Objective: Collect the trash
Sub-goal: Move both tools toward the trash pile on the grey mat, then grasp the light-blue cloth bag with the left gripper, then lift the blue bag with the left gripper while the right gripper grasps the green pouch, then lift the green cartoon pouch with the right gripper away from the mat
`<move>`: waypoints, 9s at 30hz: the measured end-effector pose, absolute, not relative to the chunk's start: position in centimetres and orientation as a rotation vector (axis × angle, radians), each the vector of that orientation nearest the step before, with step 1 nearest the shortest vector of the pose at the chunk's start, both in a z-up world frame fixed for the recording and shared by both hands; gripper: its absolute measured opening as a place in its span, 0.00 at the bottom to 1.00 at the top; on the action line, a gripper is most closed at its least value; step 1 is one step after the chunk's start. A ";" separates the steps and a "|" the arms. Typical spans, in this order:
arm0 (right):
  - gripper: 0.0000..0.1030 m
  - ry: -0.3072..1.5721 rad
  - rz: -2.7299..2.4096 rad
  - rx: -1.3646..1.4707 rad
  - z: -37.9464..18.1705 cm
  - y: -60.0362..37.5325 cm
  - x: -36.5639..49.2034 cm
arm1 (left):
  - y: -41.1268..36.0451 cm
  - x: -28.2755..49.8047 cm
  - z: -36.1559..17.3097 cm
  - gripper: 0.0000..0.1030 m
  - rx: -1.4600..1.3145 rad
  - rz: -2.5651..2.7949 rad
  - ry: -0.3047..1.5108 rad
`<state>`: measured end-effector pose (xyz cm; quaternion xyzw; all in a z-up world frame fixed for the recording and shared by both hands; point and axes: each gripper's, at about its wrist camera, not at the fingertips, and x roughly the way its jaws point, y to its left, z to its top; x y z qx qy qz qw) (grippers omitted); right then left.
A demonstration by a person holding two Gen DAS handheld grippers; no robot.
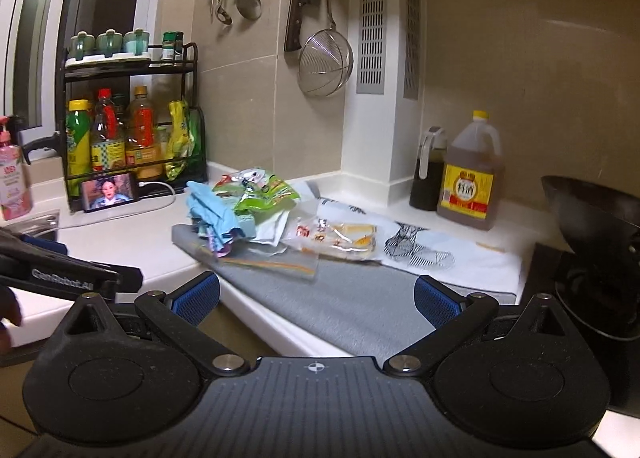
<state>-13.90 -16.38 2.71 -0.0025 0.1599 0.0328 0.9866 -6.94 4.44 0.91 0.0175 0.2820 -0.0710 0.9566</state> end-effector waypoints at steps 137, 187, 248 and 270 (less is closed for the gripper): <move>1.00 0.605 -0.013 0.050 -7.3 -23.3 6.4 | 3.1 16.7 0.6 1.00 -0.257 -0.023 0.713; 1.00 0.392 0.107 0.001 0.5 -16.0 3.2 | 17.1 -0.9 0.3 0.25 -0.368 -0.119 0.659; 0.18 0.263 0.133 -0.249 2.4 -4.6 15.9 | 21.1 -4.9 -2.6 0.25 -0.361 -0.012 0.683; 0.18 0.274 0.114 -0.006 1.1 -13.5 -0.1 | 19.2 -6.6 -2.2 0.25 -0.319 -0.018 0.697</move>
